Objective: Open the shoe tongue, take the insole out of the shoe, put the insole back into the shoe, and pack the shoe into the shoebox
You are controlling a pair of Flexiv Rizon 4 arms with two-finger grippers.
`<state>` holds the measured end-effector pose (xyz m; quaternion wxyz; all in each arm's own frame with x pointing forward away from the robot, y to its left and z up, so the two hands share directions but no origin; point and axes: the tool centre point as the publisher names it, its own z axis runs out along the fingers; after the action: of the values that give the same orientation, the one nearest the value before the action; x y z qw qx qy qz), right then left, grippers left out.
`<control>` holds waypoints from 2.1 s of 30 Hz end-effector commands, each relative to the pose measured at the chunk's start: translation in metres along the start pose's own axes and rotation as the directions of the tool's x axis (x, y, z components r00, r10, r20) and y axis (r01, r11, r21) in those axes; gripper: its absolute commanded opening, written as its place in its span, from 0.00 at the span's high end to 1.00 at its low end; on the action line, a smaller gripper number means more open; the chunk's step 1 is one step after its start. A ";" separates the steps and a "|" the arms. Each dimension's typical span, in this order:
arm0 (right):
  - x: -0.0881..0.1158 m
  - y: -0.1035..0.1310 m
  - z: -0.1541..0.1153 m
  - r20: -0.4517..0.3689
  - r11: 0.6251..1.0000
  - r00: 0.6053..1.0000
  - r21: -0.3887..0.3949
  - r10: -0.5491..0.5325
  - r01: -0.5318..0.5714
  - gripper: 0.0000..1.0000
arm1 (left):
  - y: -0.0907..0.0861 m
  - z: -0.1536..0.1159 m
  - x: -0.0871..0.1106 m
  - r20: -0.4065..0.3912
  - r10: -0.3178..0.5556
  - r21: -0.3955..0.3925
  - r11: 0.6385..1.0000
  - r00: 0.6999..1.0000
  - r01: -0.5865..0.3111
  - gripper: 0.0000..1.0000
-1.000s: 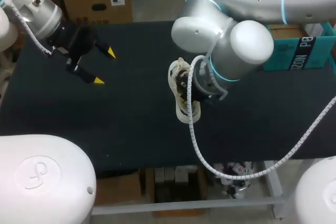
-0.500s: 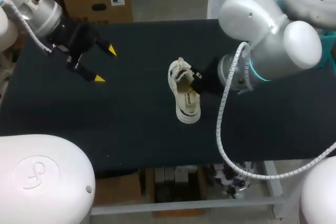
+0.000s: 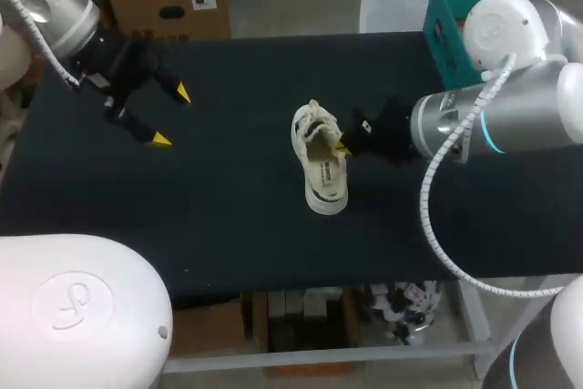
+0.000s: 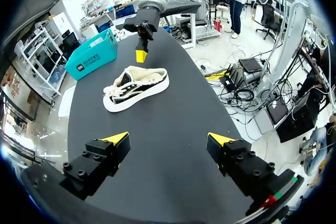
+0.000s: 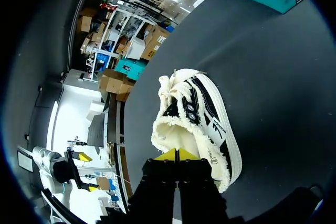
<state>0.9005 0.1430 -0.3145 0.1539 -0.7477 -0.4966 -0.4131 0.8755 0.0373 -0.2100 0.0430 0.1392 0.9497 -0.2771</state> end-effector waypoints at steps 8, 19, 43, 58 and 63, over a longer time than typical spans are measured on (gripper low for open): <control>0.004 0.012 0.009 -0.413 0.853 0.906 0.502 0.092 0.142 0.50 | 0.010 -0.022 -0.003 -0.115 -0.055 -0.094 0.995 0.992 0.044 0.00; 0.014 0.010 0.005 -0.304 0.920 0.952 0.383 0.041 0.083 0.47 | 0.018 -0.019 -0.002 -0.109 -0.064 -0.079 0.995 0.992 0.056 0.00; 0.021 0.022 -0.019 -0.103 1.000 0.994 -0.013 -0.022 0.021 0.00 | 0.016 -0.019 -0.010 -0.120 -0.048 -0.069 0.997 0.992 0.040 0.00; 0.030 0.036 -0.038 -0.054 0.719 0.998 -0.692 0.034 -0.062 0.00 | 0.017 -0.019 -0.018 -0.120 -0.047 -0.071 0.997 0.992 0.039 0.00; 0.030 0.036 -0.038 -0.054 0.719 0.998 -0.692 0.034 -0.062 0.00 | 0.021 -0.014 -0.019 -0.123 -0.053 -0.061 0.997 0.991 0.046 0.00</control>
<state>0.9231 0.1168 -0.2633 0.1138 -0.7323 -0.4451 -0.5026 0.8953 0.0570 -0.2019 -0.0141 0.1306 0.9623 -0.2381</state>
